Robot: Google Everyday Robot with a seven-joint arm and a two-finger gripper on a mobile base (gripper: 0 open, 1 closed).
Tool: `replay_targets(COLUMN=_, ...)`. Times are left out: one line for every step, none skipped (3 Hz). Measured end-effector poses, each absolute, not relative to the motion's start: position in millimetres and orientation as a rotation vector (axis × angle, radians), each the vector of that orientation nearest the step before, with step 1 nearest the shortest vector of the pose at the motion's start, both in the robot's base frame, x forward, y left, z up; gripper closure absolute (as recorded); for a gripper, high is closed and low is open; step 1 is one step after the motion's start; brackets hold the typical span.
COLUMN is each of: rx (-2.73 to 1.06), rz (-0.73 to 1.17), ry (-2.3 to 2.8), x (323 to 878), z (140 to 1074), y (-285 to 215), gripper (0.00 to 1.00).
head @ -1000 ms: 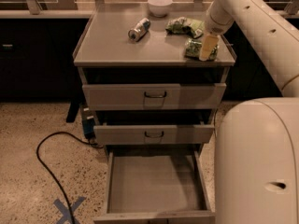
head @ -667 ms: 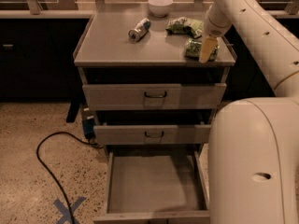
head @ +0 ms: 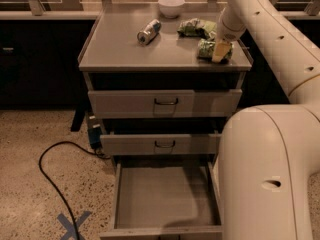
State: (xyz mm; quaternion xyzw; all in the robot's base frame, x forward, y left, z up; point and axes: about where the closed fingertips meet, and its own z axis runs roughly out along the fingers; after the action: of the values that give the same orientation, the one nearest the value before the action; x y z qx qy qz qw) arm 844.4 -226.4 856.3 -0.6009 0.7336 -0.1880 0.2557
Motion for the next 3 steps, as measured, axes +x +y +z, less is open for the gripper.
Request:
replay_targets(rx=-1.631, rz=-0.510, ry=1.991, x=844.4, z=856.3, y=-226.4, gripper=0.64)
replay_targets(rx=-1.611, rz=-0.484, ry=1.965, x=840.0, z=864.4, y=-224.5, gripper=0.88)
replay_targets(rx=-1.582, rz=-0.429, ry=1.940, x=819.3, z=875.6, y=-223.7, gripper=1.00)
